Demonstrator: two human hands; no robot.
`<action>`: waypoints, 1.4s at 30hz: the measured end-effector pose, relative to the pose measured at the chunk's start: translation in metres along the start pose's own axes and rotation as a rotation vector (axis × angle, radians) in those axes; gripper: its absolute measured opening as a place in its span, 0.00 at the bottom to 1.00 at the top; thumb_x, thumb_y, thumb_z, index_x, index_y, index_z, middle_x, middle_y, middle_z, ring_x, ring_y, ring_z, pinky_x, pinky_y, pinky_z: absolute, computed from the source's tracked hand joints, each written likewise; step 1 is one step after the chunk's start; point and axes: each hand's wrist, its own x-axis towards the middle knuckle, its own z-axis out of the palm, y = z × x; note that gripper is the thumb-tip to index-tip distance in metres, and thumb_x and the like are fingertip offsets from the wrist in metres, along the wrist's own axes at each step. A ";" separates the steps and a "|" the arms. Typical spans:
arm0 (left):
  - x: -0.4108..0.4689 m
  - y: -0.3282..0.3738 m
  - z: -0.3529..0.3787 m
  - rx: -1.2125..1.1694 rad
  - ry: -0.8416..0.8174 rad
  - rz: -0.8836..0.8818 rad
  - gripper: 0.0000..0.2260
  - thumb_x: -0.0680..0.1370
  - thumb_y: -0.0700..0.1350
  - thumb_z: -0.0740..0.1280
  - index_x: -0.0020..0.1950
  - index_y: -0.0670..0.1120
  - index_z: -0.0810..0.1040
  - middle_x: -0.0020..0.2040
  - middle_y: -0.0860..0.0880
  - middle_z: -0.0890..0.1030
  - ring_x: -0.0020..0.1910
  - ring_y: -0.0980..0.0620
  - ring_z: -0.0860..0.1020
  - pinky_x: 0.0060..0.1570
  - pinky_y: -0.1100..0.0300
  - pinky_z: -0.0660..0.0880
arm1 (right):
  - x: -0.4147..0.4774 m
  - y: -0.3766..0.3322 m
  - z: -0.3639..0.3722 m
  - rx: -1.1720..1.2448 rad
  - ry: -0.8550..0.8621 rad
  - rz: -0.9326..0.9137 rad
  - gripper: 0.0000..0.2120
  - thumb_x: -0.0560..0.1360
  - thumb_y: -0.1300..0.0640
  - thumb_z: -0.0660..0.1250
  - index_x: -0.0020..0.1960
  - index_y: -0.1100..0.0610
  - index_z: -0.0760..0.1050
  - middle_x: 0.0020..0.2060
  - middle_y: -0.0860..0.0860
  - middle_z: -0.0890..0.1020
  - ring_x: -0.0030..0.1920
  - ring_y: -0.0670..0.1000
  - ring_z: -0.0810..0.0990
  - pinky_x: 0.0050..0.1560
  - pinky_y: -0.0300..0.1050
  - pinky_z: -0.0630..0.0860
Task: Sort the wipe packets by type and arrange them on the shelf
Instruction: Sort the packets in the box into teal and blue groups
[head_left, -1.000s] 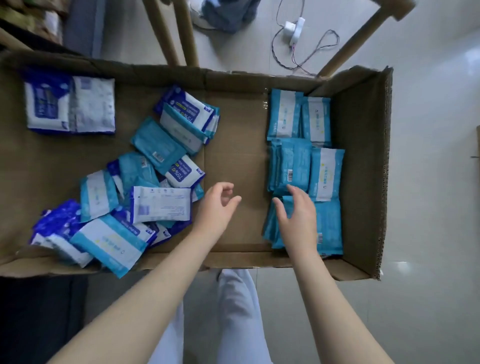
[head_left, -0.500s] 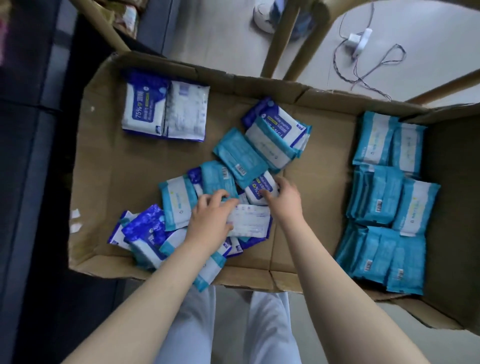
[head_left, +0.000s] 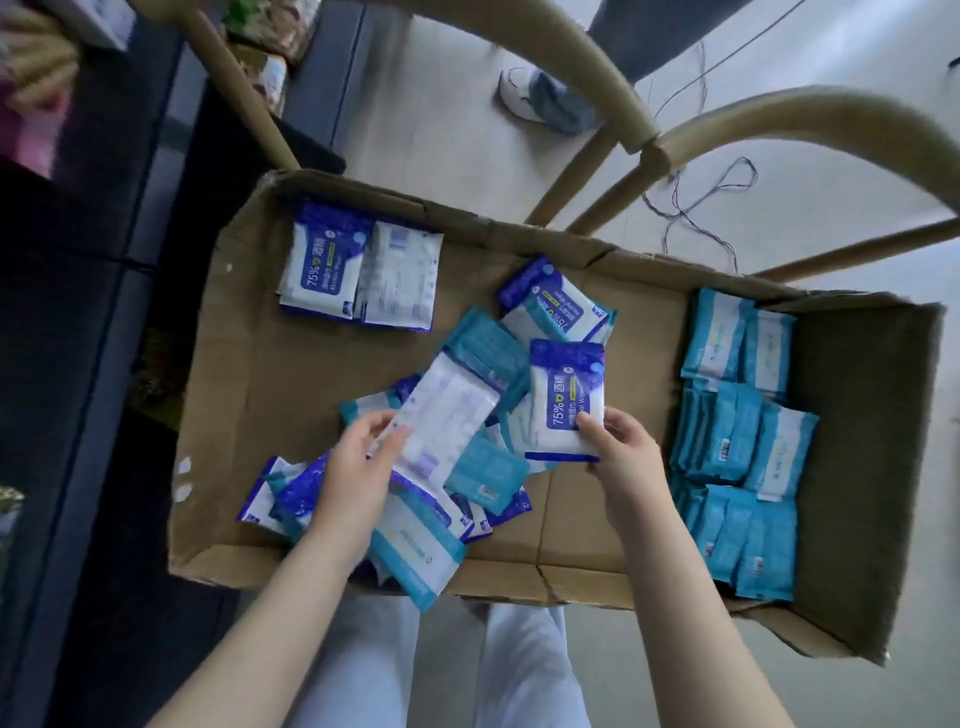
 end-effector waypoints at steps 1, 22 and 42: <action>0.004 0.007 -0.009 -0.115 0.033 -0.037 0.05 0.81 0.46 0.65 0.54 0.57 0.76 0.54 0.53 0.83 0.51 0.53 0.82 0.48 0.56 0.78 | -0.005 -0.007 0.010 0.030 -0.020 0.008 0.08 0.78 0.59 0.70 0.56 0.60 0.78 0.44 0.52 0.85 0.35 0.44 0.81 0.34 0.36 0.74; 0.139 0.068 -0.077 -0.334 0.323 -0.007 0.19 0.79 0.42 0.68 0.68 0.47 0.69 0.60 0.49 0.77 0.57 0.52 0.79 0.58 0.58 0.77 | 0.047 -0.071 0.213 -0.336 0.009 -0.207 0.12 0.76 0.53 0.71 0.57 0.54 0.77 0.48 0.48 0.81 0.47 0.48 0.80 0.49 0.46 0.78; 0.049 -0.065 -0.110 0.762 -0.038 -0.116 0.27 0.71 0.57 0.74 0.67 0.51 0.72 0.64 0.46 0.71 0.67 0.44 0.66 0.66 0.54 0.63 | -0.003 0.054 0.186 -0.937 -0.306 -0.179 0.26 0.70 0.45 0.75 0.64 0.52 0.75 0.56 0.50 0.79 0.57 0.52 0.78 0.56 0.49 0.73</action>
